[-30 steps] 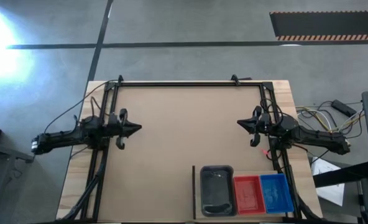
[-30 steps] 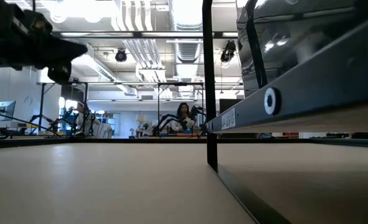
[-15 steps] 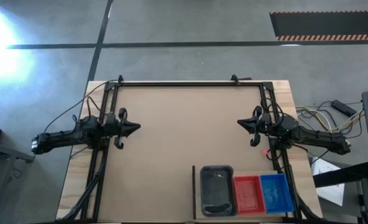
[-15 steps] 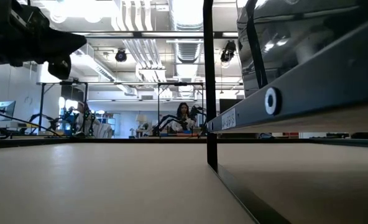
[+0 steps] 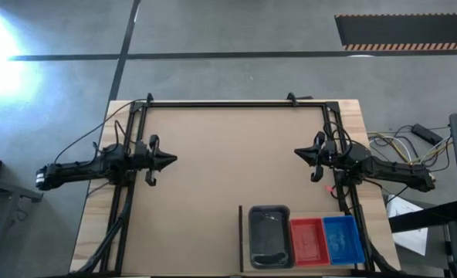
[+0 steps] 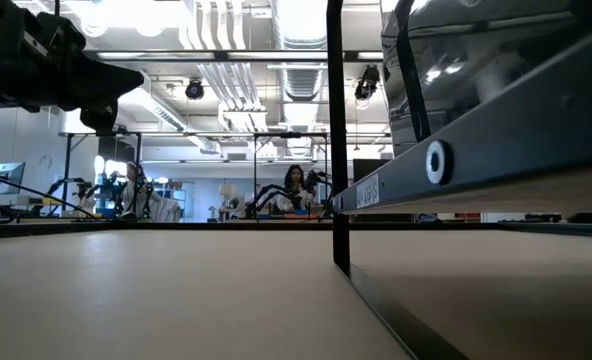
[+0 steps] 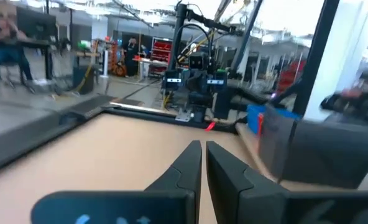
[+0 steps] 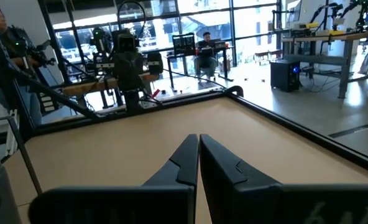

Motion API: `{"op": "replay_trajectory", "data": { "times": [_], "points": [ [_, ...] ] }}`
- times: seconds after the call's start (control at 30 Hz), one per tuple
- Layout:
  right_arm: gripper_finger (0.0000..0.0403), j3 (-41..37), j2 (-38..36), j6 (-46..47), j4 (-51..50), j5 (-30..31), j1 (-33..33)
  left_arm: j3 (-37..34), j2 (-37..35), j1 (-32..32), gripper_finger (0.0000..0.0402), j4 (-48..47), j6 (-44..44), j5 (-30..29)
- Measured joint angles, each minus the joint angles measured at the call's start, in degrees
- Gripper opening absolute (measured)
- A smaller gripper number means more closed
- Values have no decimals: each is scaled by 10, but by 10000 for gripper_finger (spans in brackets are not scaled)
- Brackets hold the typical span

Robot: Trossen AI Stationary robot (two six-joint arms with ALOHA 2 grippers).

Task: Stack baskets on shelf by color
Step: Return to Home Position

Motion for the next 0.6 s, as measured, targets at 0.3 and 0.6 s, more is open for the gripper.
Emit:
{"op": "replay_trajectory", "data": {
  "times": [0.3, 0.6],
  "points": [
    [9, 0, 0, 0, 0, 0, 0, 0, 15, 1, 6, 0, 100, 0],
    [9, 0, 0, 0, 0, 0, 0, 0, 37, 1, 6, 0, 100, 0]
  ]
}}
